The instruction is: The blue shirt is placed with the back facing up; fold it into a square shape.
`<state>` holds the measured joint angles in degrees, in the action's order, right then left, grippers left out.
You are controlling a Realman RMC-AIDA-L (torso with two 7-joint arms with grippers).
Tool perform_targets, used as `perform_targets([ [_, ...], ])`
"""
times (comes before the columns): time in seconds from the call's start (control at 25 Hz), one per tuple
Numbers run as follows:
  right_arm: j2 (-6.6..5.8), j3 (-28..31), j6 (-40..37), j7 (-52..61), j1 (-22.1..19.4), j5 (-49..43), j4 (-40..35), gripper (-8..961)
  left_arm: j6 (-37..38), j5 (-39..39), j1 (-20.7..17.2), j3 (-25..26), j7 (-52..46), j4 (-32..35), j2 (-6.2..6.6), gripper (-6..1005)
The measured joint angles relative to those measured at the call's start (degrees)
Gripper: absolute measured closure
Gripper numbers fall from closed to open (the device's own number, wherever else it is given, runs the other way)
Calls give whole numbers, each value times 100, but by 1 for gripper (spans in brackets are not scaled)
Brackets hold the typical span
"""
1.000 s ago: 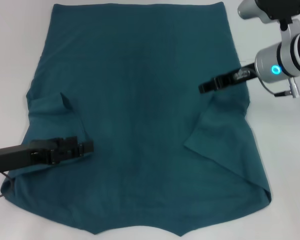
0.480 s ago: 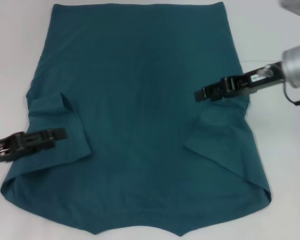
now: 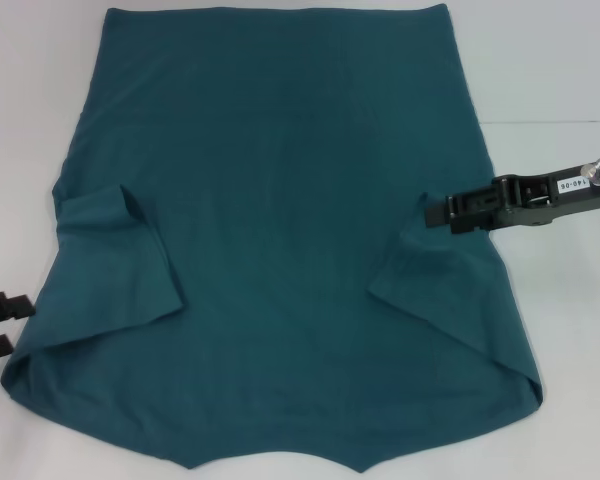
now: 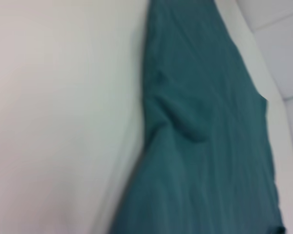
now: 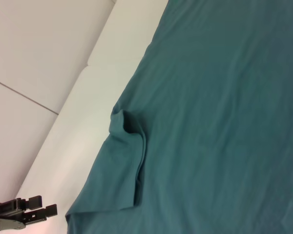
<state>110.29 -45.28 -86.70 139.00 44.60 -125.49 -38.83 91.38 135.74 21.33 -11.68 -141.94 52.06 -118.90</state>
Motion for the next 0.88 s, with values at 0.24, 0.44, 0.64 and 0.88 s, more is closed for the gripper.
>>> perform_targets([
  [0.24, 31, 2, 19, -147, -25, -9, 5, 315, -434, 49, -24, -28, 364, -89, -35, 268],
  [0.44, 31, 2, 76, -152, -33, -13, 7, 315, -710, 85, -55, -39, 453, -220, -37, 267],
  [0.64, 23, 2, 105, -154, -38, -8, 7, 315, -791, 92, -104, -21, 486, -249, -50, 268],
  [0.88, 19, 2, 145, -154, -40, 6, 7, 316, -823, 93, -137, -27, 550, -327, -65, 268],
])
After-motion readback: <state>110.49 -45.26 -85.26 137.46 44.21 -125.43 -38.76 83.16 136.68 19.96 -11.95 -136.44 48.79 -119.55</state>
